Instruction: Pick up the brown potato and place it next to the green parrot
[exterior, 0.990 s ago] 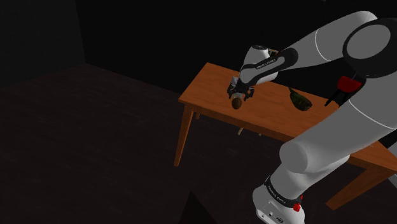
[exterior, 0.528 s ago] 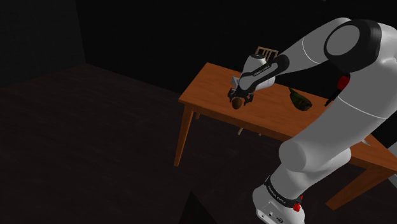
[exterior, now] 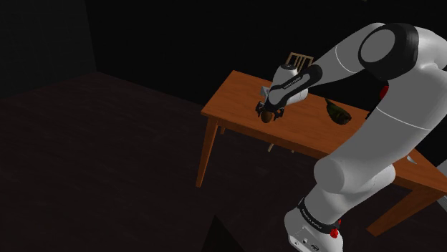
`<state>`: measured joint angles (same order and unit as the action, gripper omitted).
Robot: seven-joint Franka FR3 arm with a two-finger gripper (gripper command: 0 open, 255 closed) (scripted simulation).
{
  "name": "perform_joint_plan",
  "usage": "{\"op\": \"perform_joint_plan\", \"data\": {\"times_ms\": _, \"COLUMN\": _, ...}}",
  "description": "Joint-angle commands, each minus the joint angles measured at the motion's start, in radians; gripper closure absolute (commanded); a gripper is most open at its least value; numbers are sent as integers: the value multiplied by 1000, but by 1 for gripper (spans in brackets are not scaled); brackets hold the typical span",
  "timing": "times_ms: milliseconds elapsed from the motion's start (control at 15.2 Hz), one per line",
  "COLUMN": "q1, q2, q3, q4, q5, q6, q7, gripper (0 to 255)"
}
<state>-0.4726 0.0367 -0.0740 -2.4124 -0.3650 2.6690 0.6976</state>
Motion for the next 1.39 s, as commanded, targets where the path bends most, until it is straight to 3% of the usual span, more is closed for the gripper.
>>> {"op": "perform_joint_plan", "data": {"times_ms": 0, "q1": 0, "q2": 0, "q3": 0, "q4": 0, "q5": 0, "q6": 0, "q7": 0, "gripper": 0}}
{"op": "perform_joint_plan", "data": {"times_ms": 132, "q1": 0, "q2": 0, "q3": 0, "q4": 0, "q5": 0, "q6": 0, "q7": 0, "gripper": 0}}
{"op": "perform_joint_plan", "data": {"times_ms": 198, "q1": 0, "q2": 0, "q3": 0, "q4": 0, "q5": 0, "q6": 0, "q7": 0, "gripper": 255}}
{"op": "perform_joint_plan", "data": {"times_ms": 792, "q1": 0, "q2": 0, "q3": 0, "q4": 0, "q5": 0, "q6": 0, "q7": 0, "gripper": 255}}
{"op": "perform_joint_plan", "data": {"times_ms": 1320, "q1": 5, "q2": -80, "q3": 6, "q4": 28, "q5": 47, "q6": -105, "q7": -49, "gripper": 255}}
